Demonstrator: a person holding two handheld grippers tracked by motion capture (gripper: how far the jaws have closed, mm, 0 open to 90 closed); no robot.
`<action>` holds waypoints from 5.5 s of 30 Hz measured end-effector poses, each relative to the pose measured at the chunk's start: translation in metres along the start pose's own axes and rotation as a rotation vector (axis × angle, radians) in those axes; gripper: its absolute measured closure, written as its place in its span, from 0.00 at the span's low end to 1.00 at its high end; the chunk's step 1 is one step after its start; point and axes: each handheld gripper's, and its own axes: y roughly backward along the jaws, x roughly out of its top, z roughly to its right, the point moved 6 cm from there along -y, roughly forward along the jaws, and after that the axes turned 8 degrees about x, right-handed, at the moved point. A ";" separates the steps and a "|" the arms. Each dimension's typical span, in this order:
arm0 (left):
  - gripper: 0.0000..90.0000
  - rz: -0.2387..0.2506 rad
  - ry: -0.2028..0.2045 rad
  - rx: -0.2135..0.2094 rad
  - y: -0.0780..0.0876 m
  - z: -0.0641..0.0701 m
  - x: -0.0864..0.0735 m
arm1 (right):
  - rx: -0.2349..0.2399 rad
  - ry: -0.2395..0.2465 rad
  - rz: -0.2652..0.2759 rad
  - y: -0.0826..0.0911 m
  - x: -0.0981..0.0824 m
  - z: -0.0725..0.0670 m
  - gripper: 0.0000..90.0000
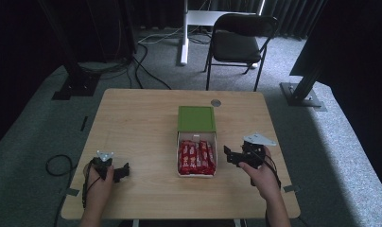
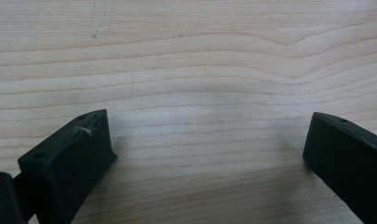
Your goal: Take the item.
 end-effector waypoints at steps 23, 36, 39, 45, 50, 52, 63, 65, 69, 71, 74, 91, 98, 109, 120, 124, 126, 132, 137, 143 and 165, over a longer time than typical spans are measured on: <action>0.02 0.001 0.002 0.000 0.000 0.000 0.000 | 0.156 0.095 0.016 -0.013 0.022 -0.057 0.15; 0.02 0.001 0.001 0.000 0.000 0.000 0.000 | 0.186 0.172 -0.033 -0.027 0.019 -0.084 0.28; 0.02 0.001 0.001 0.000 0.000 0.000 0.000 | 0.210 0.179 -0.044 -0.030 0.016 -0.092 0.28; 0.02 0.001 0.001 0.000 0.000 0.000 0.000 | 0.228 0.187 -0.071 -0.039 0.008 -0.106 0.35; 0.02 0.001 0.002 0.000 0.000 0.000 0.000 | 0.223 0.184 -0.085 -0.044 0.003 -0.111 0.36; 0.02 0.002 0.001 0.000 0.000 0.000 0.000 | 0.226 0.190 -0.102 -0.047 -0.002 -0.114 0.39; 0.02 0.001 0.002 0.000 0.000 0.000 0.000 | 0.212 0.199 -0.137 -0.058 -0.017 -0.124 0.46; 0.02 0.002 0.001 0.000 0.000 0.000 0.000 | 0.203 0.201 -0.134 -0.060 -0.018 -0.124 0.50; 0.02 0.002 0.001 0.000 0.000 0.000 0.000 | 0.192 0.204 -0.141 -0.063 -0.020 -0.126 0.51; 0.02 0.001 0.002 0.000 0.000 0.000 0.000 | 0.194 0.179 -0.156 -0.065 -0.021 -0.125 0.52; 0.02 0.001 0.002 0.000 0.000 0.000 0.000 | 0.160 0.180 -0.141 -0.068 -0.021 -0.124 0.56; 0.02 -0.001 0.006 0.005 0.000 0.000 0.000 | 0.063 0.022 -0.110 -0.079 -0.022 -0.120 0.68; 0.02 0.000 0.006 0.005 0.000 0.000 0.000 | 0.042 0.009 -0.111 -0.084 -0.024 -0.123 0.69; 0.02 -0.001 0.008 0.006 0.000 0.000 0.000 | 0.027 -0.005 -0.106 -0.085 -0.026 -0.123 0.87; 0.02 -0.001 0.008 0.006 0.000 0.001 0.000 | 0.090 -0.034 -0.061 -0.075 -0.019 -0.122 0.93; 0.02 0.000 0.008 0.006 0.000 0.001 0.000 | 0.095 -0.023 -0.056 -0.072 -0.018 -0.123 0.93; 0.02 -0.001 0.008 0.006 0.000 0.001 0.000 | 0.097 -0.023 -0.048 -0.070 -0.017 -0.123 0.93; 0.02 -0.001 0.008 0.006 0.000 0.001 0.000 | 0.144 -0.027 -0.029 -0.059 -0.009 -0.123 0.93; 0.02 -0.001 0.008 0.006 0.000 0.000 0.000 | 0.161 -0.008 -0.026 -0.051 -0.004 -0.123 0.93; 0.02 -0.001 0.007 0.006 0.000 0.000 0.000 | 0.181 -0.015 -0.003 -0.042 0.001 -0.123 0.93; 0.02 0.001 0.008 0.006 0.000 0.000 0.000 | 0.244 -0.006 0.055 -0.014 0.023 -0.123 0.93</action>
